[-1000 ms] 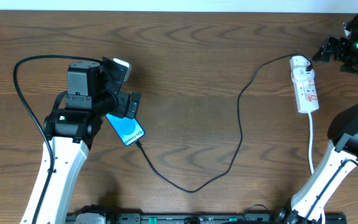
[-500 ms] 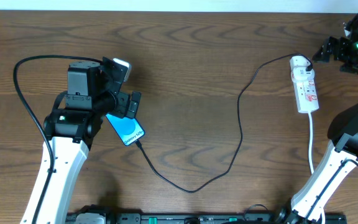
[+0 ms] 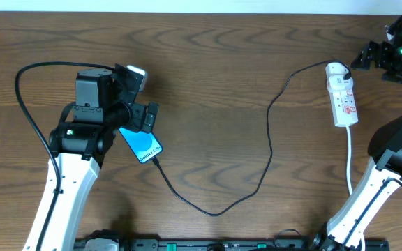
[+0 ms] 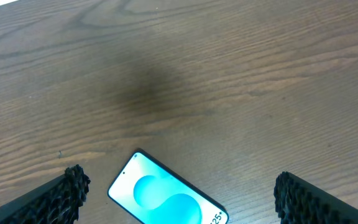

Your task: Plug charger to phone and switch on socket

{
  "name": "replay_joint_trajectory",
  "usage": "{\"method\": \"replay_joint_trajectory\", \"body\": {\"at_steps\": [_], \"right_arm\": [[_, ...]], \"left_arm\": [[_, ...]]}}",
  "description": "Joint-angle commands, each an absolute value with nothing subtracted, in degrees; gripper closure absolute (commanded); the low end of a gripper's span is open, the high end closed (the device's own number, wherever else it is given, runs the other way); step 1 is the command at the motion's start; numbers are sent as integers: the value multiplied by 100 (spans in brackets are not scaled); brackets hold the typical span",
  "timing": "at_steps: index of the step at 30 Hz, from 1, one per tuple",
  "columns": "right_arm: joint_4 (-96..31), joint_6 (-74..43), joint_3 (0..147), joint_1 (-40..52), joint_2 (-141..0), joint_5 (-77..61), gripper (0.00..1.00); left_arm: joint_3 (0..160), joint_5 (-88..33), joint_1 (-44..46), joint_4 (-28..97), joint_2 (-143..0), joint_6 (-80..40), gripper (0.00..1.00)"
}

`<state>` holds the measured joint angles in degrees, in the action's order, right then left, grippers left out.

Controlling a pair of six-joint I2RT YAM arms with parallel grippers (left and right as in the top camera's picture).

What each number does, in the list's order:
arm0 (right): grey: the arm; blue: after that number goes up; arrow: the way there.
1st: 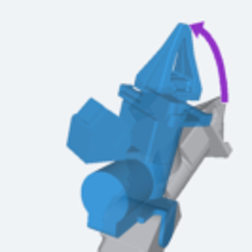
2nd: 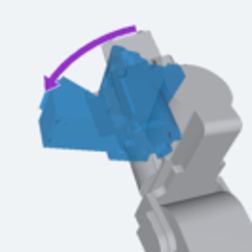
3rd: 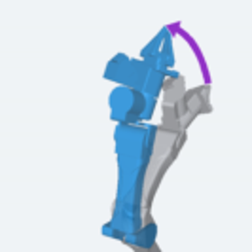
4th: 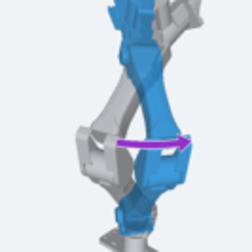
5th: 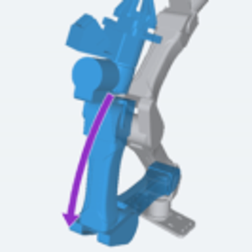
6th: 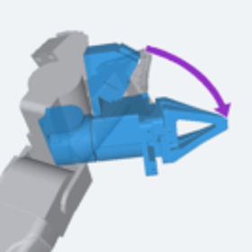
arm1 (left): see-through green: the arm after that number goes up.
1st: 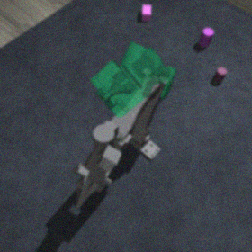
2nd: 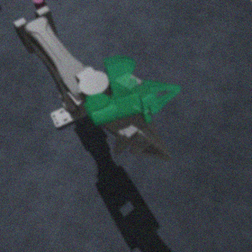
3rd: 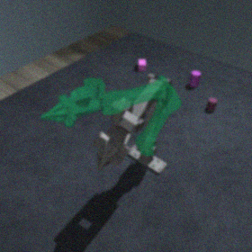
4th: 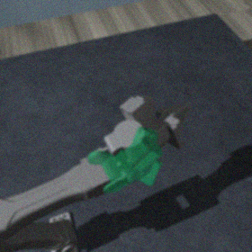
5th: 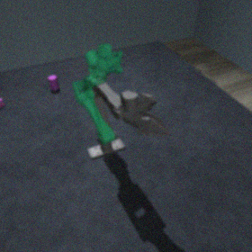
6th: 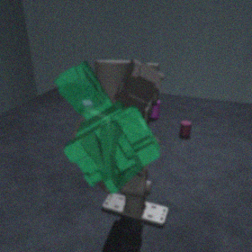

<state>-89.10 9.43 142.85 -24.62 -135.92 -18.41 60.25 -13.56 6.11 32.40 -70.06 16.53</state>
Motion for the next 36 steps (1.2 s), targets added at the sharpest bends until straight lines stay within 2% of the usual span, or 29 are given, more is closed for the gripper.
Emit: {"method": "replay_joint_trajectory", "body": {"at_steps": [1, 36], "right_arm": [[-8917, 904, 14396, -2467, -13533, -1850, 1], [-8914, 904, 14396, -2467, -13533, -1850, 1]], "left_arm": [[6173, -1341, 620, 3251, -6997, 1669, 2], [6173, -1341, 620, 3251, -6997, 1669, 2]]}}
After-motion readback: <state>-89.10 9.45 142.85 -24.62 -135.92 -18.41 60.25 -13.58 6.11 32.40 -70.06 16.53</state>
